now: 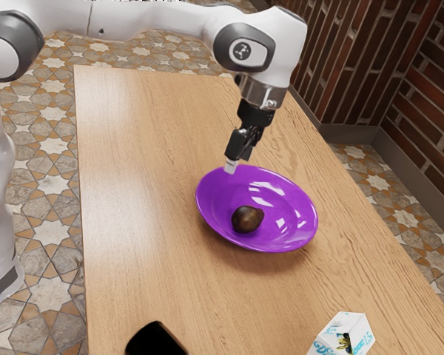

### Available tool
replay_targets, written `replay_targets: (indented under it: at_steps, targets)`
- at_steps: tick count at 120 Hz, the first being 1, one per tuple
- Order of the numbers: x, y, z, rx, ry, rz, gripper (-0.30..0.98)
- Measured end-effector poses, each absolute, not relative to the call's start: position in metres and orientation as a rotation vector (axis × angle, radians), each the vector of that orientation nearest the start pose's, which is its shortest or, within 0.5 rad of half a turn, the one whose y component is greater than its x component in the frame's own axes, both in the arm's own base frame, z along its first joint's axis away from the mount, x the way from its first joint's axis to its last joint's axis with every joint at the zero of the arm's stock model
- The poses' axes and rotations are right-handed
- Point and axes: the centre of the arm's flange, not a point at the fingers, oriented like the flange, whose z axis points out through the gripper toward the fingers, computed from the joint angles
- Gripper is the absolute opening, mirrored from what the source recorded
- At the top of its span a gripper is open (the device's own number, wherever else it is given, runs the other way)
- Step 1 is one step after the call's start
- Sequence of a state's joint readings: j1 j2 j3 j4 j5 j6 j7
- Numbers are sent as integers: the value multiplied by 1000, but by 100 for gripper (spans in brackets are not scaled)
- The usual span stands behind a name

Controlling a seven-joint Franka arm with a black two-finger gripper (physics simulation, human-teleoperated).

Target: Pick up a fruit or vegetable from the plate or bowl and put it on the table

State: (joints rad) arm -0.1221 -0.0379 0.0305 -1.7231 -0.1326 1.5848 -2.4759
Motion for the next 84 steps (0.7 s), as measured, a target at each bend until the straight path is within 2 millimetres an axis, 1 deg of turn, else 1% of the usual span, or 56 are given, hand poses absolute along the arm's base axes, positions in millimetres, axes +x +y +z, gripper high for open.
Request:
replay_targets:
  at_steps: [10, 18, 27, 34, 47, 54, 63, 84]
  targets:
    - [535, -68, 573, 1185, 2961, -251, 69]
    - [533, -71, 566, 1194, 2964, -266, 69]
    - [527, -66, 555, 1196, 2970, -294, 69]
    - [524, -50, 551, 1169, 2972, -303, 69]
    - [527, -4, 542, 1081, 2985, -312, 69]
    - [530, 7, 537, 1073, 2982, -312, 69]
    - [535, 4, 531, 1111, 2964, -309, 69]
    - [546, -25, 514, 1243, 2909, -308, 69]
